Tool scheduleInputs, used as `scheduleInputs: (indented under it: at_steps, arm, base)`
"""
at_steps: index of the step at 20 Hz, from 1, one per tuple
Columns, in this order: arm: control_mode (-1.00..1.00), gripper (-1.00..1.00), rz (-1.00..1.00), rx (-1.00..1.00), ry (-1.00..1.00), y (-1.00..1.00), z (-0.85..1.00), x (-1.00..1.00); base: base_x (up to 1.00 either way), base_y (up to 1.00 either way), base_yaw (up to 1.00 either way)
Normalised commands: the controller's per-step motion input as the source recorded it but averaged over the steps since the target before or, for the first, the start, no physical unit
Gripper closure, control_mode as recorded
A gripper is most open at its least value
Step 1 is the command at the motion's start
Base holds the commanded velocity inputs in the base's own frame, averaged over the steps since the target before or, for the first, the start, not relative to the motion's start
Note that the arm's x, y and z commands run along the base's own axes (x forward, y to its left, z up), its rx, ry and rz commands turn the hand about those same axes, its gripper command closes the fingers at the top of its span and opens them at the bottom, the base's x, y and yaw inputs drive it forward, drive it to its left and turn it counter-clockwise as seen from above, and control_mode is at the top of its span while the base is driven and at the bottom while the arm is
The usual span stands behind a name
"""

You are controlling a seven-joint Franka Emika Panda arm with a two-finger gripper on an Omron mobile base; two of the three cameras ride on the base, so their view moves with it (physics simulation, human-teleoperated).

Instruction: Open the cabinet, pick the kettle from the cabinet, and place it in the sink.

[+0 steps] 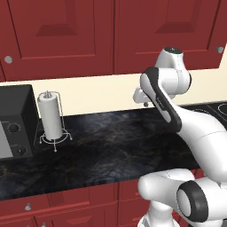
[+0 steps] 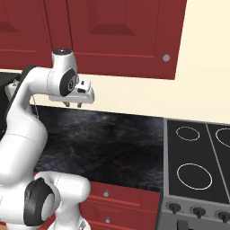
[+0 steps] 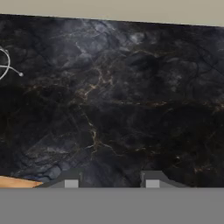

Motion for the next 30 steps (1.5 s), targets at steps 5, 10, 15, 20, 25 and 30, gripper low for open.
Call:
scheduleInputs:
  at_steps: [5, 10, 15, 20, 25, 30]
  arm:
    - [-1.0, -1.0, 0.0, 0.0, 0.0, -0.01, 0.0, -0.07]
    - [-1.0, -1.0, 0.0, 0.04, -0.14, -0.08, 0.0, -0.17]
    - [-1.0, -1.0, 0.0, 0.11, -0.15, -0.12, 0.04, -0.15]
    - [-1.0, -1.0, 0.0, 0.01, 0.02, -0.18, 0.14, -0.1]
    - [-1.0, -1.0, 0.0, -0.05, 0.03, -0.25, 0.17, -0.15]
    - [-1.0, -1.0, 0.0, -0.11, 0.02, -0.28, 0.17, -0.12]
  base:
    - [0.0, 0.0, 0.0]
    - [0.0, 0.0, 0.0]
    - [0.0, 0.0, 0.0]
    - [0.0, 0.0, 0.0]
    - [0.0, 0.0, 0.0]
    - [0.0, 0.0, 0.0]
